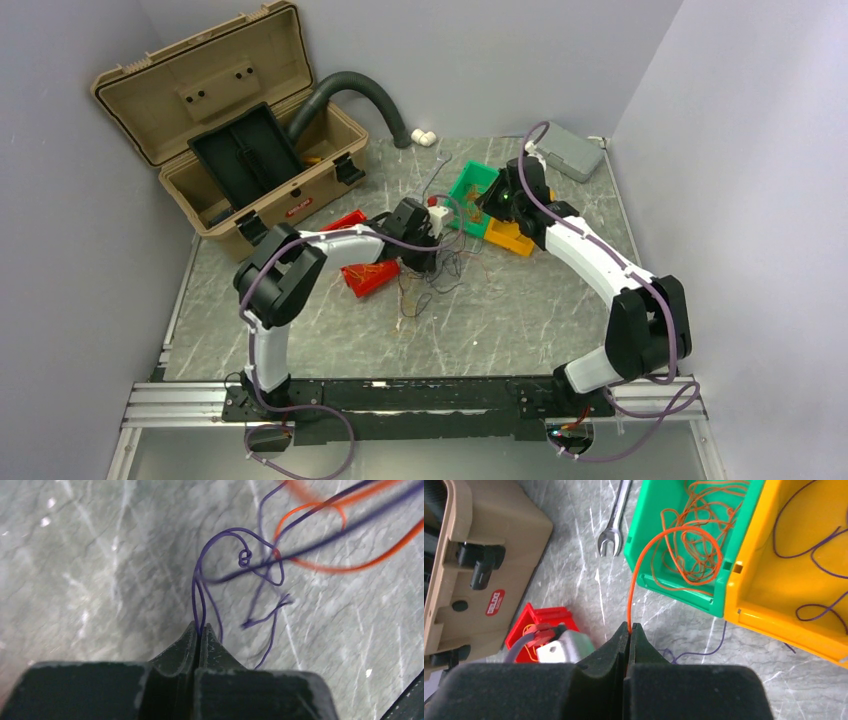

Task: Untangle the cables

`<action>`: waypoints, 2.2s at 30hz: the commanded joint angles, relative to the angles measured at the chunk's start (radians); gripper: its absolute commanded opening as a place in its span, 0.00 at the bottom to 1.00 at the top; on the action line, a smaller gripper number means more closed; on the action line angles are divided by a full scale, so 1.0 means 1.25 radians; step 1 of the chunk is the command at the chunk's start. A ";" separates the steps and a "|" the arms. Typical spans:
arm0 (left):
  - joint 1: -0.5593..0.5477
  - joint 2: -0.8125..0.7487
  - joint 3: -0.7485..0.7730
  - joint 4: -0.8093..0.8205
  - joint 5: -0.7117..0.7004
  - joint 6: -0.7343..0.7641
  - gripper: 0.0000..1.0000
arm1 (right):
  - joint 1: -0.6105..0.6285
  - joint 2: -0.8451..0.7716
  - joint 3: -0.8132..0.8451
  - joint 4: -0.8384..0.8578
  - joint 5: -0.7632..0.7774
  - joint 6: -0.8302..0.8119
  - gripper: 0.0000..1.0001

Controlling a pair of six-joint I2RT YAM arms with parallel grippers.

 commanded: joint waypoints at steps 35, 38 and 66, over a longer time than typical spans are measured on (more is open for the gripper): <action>0.004 -1.112 -0.684 0.513 -0.232 -0.147 0.00 | -0.132 0.095 0.046 0.002 -0.021 -0.022 0.00; 0.003 -1.135 -0.642 0.414 -0.199 -0.208 0.00 | -0.131 0.103 0.061 0.004 -0.030 -0.029 0.00; 0.002 -1.052 -0.465 0.137 0.012 -0.163 0.00 | -0.093 0.345 0.523 -0.131 0.035 -0.128 0.00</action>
